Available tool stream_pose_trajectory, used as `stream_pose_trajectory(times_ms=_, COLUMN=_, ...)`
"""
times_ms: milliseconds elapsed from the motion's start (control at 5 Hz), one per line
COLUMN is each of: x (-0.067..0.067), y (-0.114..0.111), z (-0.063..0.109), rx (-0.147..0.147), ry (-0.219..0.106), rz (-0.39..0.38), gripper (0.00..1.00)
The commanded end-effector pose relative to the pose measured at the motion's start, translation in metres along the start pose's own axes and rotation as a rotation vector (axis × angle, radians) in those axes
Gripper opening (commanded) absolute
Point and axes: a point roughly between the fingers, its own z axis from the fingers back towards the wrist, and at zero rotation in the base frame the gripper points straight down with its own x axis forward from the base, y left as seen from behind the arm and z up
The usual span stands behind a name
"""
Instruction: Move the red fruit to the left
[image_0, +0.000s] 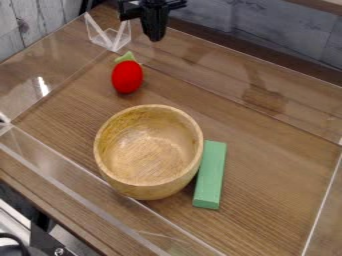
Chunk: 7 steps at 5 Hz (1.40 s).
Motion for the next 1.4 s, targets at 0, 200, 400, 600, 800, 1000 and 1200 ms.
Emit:
stream_pose_trajectory(times_ms=0, x=0.007, y=0.0, z=0.013, rx=-0.026, ry=-0.043, rz=0.054, gripper=0.0)
stream_pose_trajectory(times_ms=200, x=0.006, y=-0.001, z=0.015, rx=-0.015, ry=-0.046, rz=0.063, gripper=1.0)
stream_pose_trajectory(times_ms=400, x=0.015, y=0.012, z=0.026, rx=-0.006, ry=-0.048, rz=0.051, gripper=1.0)
stream_pose_trajectory(times_ms=600, x=0.019, y=0.025, z=0.042, rx=-0.009, ry=-0.05, rz=0.032, gripper=1.0)
stream_pose_trajectory(times_ms=800, x=0.016, y=0.024, z=0.057, rx=-0.015, ry=-0.056, rz=-0.012, gripper=1.0)
stream_pose_trajectory(times_ms=1000, x=0.013, y=0.023, z=0.072, rx=-0.024, ry=-0.064, rz=-0.062, gripper=1.0)
stream_pose_trajectory(times_ms=1200, x=0.001, y=0.024, z=0.079, rx=-0.029, ry=-0.067, rz=-0.071, gripper=1.0)
